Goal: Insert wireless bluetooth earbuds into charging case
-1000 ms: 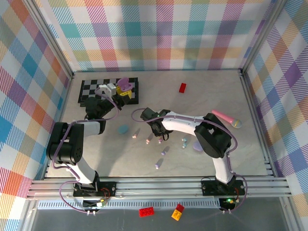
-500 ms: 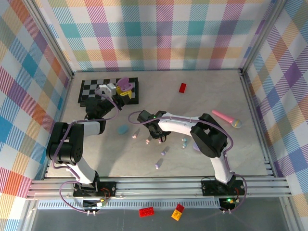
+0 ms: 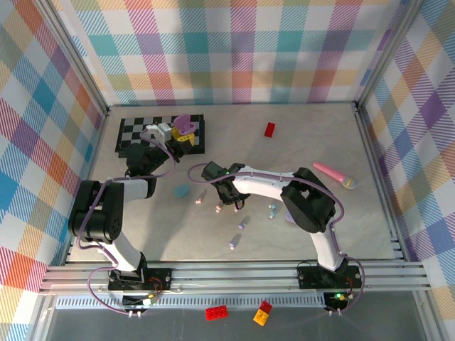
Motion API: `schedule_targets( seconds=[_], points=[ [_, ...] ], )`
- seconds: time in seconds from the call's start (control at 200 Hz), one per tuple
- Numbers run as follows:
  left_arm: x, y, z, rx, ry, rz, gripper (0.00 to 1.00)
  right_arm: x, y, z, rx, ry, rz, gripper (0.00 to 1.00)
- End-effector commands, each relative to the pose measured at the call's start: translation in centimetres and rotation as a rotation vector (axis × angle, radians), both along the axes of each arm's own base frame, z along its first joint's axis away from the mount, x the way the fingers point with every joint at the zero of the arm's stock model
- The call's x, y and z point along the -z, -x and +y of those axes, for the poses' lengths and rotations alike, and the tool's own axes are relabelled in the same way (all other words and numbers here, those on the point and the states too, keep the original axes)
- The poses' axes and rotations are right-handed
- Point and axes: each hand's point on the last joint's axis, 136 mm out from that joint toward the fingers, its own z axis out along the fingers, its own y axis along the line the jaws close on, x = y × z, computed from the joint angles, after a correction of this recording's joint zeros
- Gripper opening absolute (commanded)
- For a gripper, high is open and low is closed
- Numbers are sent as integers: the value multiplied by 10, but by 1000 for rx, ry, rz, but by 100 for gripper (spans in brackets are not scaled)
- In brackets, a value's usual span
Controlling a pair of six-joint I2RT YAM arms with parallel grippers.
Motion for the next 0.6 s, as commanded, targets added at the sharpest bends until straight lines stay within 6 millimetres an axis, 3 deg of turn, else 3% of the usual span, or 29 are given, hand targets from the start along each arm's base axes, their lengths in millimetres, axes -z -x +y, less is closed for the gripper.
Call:
schedule_targets(
  seconds=[0.0,0.595],
  points=[
    [-28,7,4,1,5,-98,39,-3,1,-9,-35,95,-19,39],
    [-31,8,4,0,6,-105,39,9,12,-11,-92,160,23,39]
  ],
)
